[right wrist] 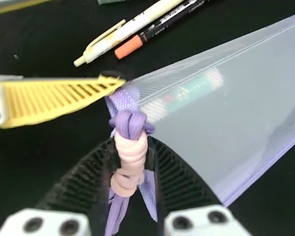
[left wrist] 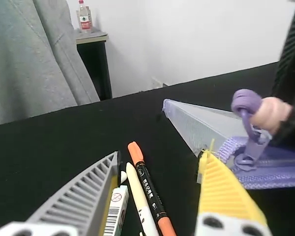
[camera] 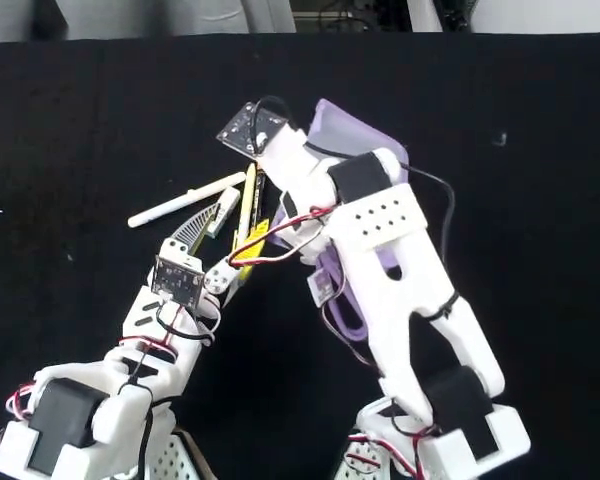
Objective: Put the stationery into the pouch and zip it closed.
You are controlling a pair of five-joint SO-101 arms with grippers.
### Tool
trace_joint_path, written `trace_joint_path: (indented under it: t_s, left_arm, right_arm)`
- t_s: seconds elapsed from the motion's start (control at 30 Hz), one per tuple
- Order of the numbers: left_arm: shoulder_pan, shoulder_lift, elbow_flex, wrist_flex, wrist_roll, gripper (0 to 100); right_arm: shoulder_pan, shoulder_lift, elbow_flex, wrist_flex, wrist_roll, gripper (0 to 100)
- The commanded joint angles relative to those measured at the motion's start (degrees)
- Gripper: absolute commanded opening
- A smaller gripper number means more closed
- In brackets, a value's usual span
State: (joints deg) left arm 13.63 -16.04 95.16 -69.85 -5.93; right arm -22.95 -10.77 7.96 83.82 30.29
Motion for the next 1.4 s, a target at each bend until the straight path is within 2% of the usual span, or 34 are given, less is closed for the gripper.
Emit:
trace_joint_path:
  t_s: [0.0, 0.6, 1.0, 1.1, 1.23, 1.37]
  left_arm:
    - [0.75, -0.97, 1.36, -1.32, -0.18, 27]
    - [2.24, -0.53, 1.36, -1.23, -0.53, 27]
    - [2.33, -0.44, 1.19, -1.05, -0.62, 27]
    - [2.51, -0.79, 0.92, 2.29, -0.7, 27]
    - [2.51, -0.53, -1.8, 7.82, -5.1, 27]
    - [2.33, -1.05, -3.91, 13.01, -5.27, 27]
  right_arm:
    - [1.14, -0.31, -2.86, -2.29, 0.53, 1.1]
    - [0.88, 5.23, -3.03, -7.3, 0.53, 1.1]
    - [0.79, 4.7, -3.03, -4.57, 0.26, 1.1]
    - [0.79, 4.7, -3.12, -4.48, 0.26, 1.1]
    - [0.79, 4.7, -3.56, -4.4, 0.18, 1.1]
    - [0.79, 4.7, -5.05, -1.93, 0.18, 1.1]
